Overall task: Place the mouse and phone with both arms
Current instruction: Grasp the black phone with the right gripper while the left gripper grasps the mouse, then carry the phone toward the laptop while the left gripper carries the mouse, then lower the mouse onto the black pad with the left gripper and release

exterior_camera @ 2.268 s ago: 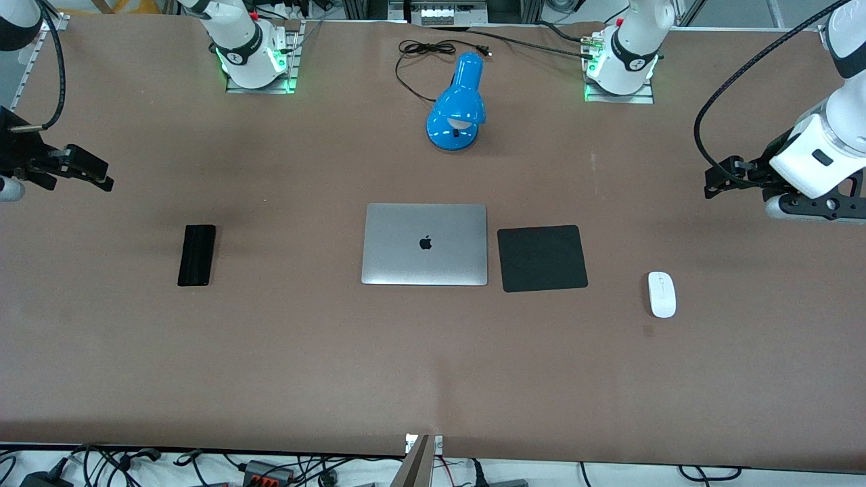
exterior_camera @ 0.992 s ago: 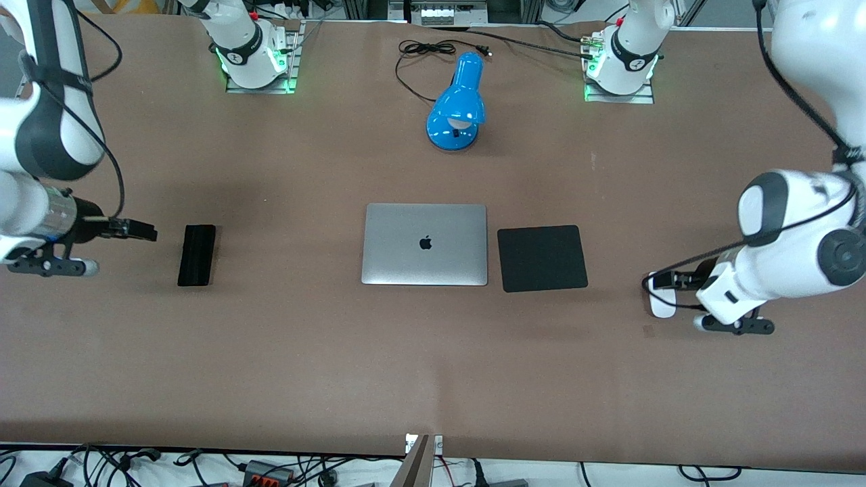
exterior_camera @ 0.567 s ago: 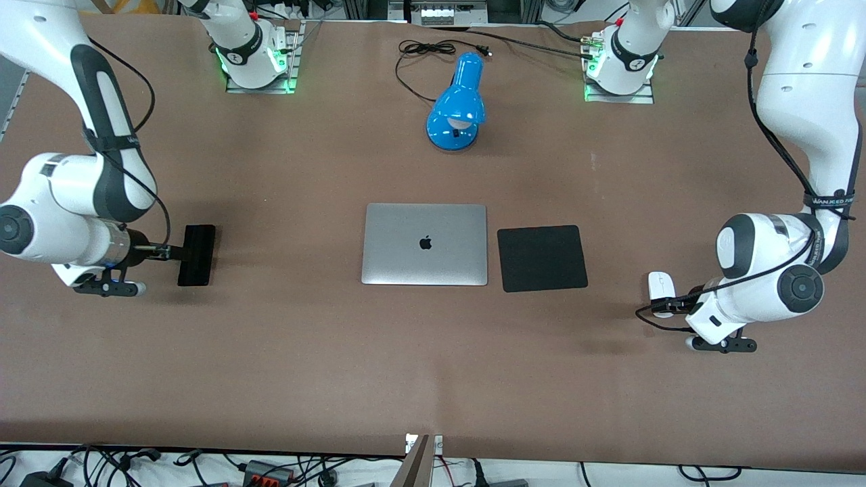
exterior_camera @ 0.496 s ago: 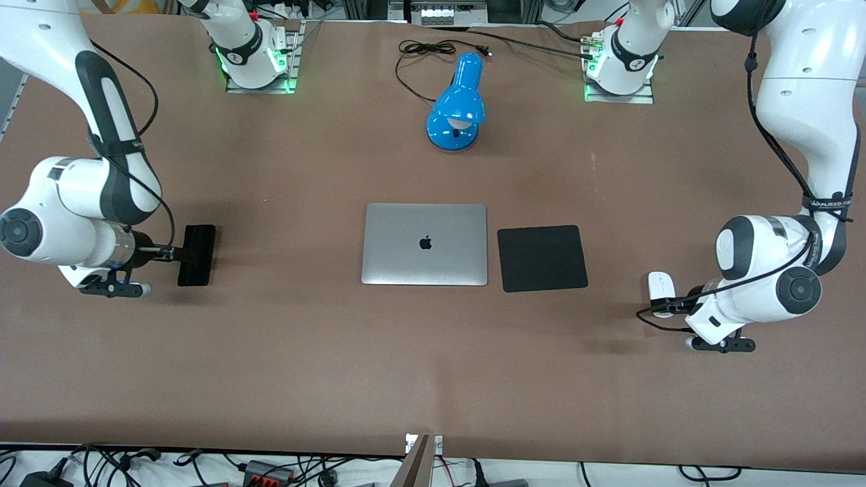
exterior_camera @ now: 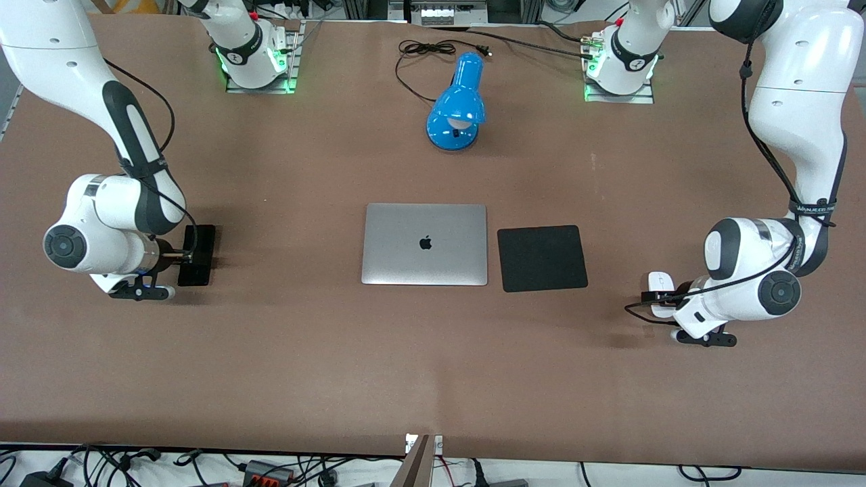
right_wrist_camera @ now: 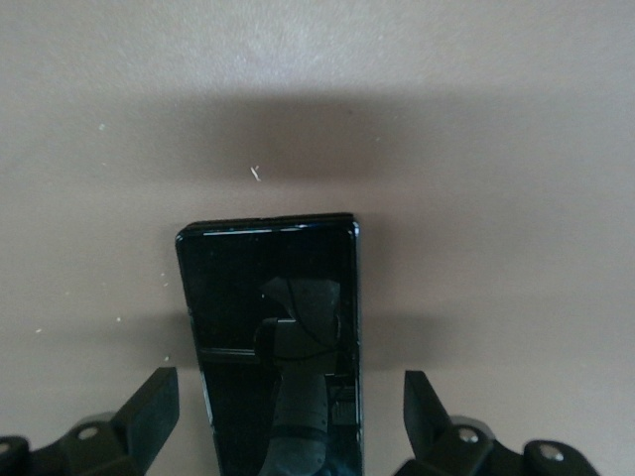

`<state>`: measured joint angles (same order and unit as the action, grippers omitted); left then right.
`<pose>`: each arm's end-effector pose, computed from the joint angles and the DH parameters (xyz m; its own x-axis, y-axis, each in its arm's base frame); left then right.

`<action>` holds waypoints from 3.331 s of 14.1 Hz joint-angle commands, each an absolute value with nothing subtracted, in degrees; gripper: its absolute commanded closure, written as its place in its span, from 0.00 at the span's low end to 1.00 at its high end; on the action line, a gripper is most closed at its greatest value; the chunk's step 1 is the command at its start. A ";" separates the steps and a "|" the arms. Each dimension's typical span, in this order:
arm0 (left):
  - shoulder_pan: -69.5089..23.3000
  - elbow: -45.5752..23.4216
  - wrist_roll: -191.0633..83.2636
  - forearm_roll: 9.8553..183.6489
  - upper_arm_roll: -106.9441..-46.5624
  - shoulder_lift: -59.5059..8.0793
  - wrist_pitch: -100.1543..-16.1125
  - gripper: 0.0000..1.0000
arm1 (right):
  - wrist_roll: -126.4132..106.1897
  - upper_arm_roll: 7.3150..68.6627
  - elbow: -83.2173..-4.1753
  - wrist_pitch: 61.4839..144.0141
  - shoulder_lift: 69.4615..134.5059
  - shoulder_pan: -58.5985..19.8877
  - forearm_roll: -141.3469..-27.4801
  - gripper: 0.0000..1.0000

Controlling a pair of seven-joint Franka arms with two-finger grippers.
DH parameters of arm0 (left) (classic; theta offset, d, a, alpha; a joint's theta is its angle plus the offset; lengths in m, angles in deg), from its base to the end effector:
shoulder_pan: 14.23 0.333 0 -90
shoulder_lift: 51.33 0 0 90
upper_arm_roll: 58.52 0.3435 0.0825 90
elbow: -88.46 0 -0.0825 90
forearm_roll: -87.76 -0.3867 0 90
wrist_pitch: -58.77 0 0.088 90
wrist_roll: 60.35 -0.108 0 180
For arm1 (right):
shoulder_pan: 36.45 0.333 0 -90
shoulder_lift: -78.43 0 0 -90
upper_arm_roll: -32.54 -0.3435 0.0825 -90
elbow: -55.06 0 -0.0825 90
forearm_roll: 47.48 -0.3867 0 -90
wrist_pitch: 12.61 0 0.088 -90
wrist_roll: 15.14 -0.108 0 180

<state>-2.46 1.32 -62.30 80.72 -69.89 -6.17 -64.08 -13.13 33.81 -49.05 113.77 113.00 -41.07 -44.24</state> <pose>0.7132 0.0332 0.2043 0.9877 -0.0581 -0.1449 -0.0508 -0.9973 0.0531 0.6397 -0.0670 0.2090 0.9760 -0.0307 -0.2156 -0.0221 -0.9989 0.0423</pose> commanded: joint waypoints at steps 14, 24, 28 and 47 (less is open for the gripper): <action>-2.28 1.01 -66.24 76.42 -70.20 -5.81 -64.55 0.50 | -11.90 33.24 -49.35 113.52 115.43 -40.76 -42.29 0.50; -12.73 1.45 -49.92 81.87 -75.99 -8.27 -53.73 0.67 | -23.62 27.44 -40.31 103.58 110.95 -33.41 -43.44 0.78; -17.30 1.27 -44.44 81.79 -76.97 -7.31 -54.17 0.66 | -34.65 27.44 -36.79 106.73 115.95 -23.55 -44.92 0.78; -14.51 12.41 -43.30 81.17 -76.01 -8.53 -40.07 0.00 | -39.49 27.53 -36.34 112.11 119.84 -15.62 -49.24 0.00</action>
